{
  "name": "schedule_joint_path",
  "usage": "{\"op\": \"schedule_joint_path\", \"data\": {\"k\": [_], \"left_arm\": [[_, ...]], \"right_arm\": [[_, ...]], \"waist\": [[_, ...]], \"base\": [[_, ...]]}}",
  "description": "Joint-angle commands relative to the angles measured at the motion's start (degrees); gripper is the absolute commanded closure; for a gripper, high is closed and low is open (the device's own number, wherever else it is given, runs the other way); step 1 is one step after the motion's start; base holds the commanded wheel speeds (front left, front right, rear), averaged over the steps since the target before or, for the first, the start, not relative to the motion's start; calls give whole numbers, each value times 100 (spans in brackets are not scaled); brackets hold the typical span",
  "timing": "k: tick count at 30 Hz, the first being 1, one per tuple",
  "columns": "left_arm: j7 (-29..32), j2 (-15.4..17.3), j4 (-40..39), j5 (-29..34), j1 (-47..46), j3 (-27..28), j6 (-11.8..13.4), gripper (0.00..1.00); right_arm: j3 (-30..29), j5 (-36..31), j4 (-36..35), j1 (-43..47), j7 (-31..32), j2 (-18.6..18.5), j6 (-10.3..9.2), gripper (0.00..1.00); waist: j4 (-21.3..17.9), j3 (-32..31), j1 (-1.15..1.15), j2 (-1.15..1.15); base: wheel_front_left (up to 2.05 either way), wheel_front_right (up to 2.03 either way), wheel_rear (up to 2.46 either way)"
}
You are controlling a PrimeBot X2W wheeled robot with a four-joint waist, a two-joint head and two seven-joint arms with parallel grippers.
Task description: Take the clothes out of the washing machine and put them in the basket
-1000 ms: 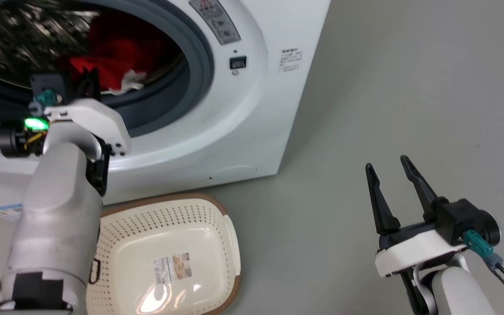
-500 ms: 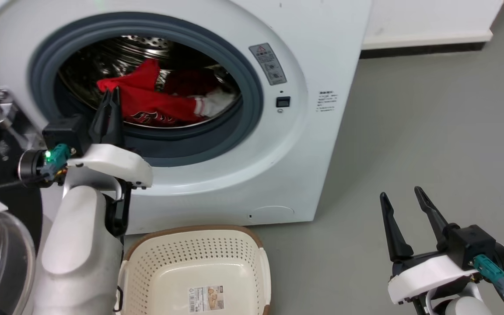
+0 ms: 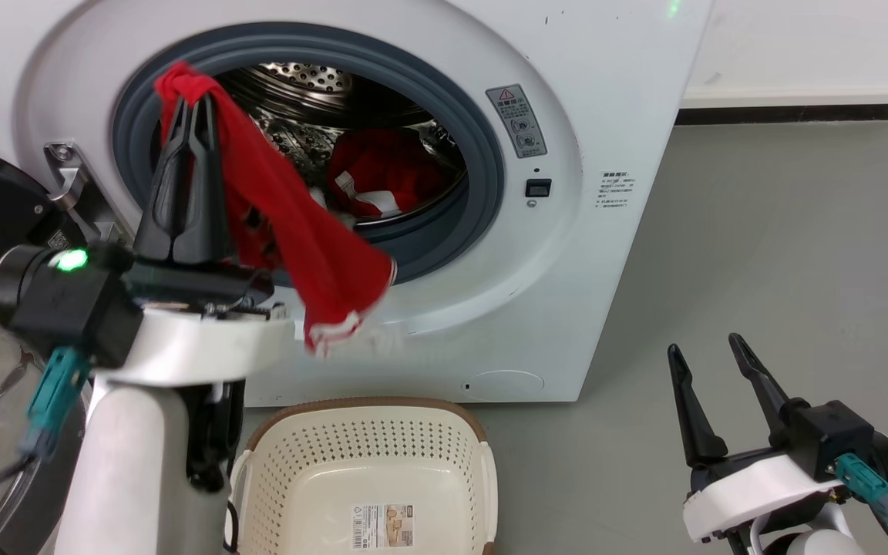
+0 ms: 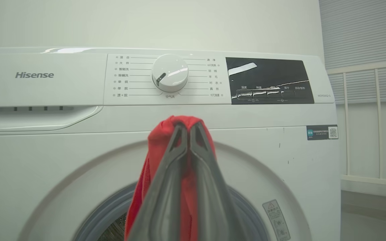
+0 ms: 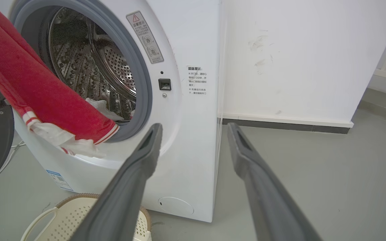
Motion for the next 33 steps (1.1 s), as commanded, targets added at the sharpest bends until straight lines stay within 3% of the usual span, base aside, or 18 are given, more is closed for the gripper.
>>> {"op": "schedule_joint_path", "data": {"k": [1, 7, 13, 22, 33], "left_arm": [[51, -15, -237, 12, 181, -7, 37, 100], [433, -98, -1344, -59, 1008, -92, 236, 100], [629, -200, -1068, -206, 1818, -199, 411, 100], [452, -367, 867, -784, 2344, -351, 407, 100], [-162, -442, 4116, -1086, 777, -463, 252, 100]], "right_arm": [[18, -4, -25, 58, 13, 6, -4, 0], [13, 19, -39, 76, -3, 6, -3, 0], [70, 31, -28, -7, -1, 6, -4, 0], [169, 25, -6, -230, -37, 6, -4, 0], [279, -100, -115, -784, -53, 7, -3, 0]], "waist": [[-9, 6, 1, 0], [-17, 55, 1, 0], [20, 240, 1, 0], [-25, 691, 1, 0], [-101, 1954, 1, 0]], "base": [[0, 0, 0], [0, 0, 0], [0, 0, 0], [0, 0, 0], [0, 0, 0]]}}
